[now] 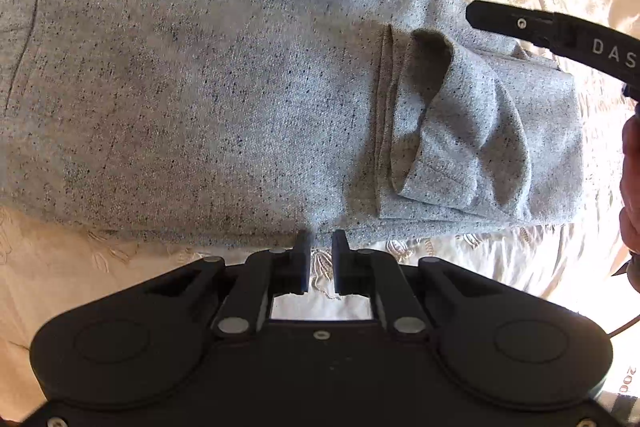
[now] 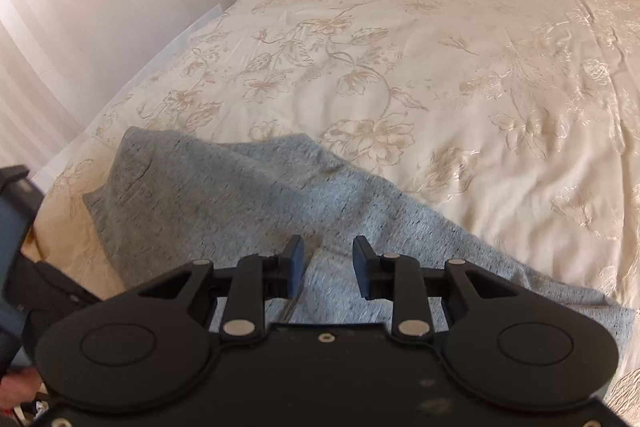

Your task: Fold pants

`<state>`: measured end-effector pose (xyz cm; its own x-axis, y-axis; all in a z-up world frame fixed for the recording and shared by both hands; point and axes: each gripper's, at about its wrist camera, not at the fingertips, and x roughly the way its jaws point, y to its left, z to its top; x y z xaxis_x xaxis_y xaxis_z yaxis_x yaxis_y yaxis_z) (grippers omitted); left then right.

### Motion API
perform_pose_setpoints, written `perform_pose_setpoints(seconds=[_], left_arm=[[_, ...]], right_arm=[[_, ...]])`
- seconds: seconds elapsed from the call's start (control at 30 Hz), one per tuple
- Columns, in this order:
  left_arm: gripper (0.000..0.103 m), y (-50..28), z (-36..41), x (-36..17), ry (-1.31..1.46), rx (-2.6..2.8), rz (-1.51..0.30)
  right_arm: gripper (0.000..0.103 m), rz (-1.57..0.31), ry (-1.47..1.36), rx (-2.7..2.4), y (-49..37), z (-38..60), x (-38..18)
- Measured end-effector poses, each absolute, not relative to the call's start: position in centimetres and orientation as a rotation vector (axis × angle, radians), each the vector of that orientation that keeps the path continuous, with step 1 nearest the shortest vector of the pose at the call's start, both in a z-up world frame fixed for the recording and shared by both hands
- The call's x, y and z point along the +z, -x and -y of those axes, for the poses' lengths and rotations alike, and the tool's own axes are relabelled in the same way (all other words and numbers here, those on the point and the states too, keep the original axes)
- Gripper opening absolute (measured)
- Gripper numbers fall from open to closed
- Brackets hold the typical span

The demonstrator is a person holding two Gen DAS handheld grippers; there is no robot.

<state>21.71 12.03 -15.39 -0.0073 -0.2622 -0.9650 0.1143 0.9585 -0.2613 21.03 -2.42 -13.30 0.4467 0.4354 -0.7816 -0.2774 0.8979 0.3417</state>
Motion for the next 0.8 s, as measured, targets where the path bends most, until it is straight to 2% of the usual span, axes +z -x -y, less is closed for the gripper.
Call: perform_pose_setpoints(seconds=[0.27, 0.5, 0.8], left_arm=[[0.016, -26.1, -10.1, -14.5, 0.144, -0.444, -1.418], [0.017, -26.5, -6.7, -14.9, 0.076, -0.682, -1.436], [0.020, -25.4, -4.2, -15.9, -0.025, -0.615, -1.439]], right_arm=[[0.030, -1.115, -0.219, 0.266, -19.2, 6.1, -15.9], [0.030, -1.117, -0.331, 0.157, -15.9, 8.5, -16.9], [0.030, -1.102, -0.381, 0.138, -12.8, 9.5, -16.3]])
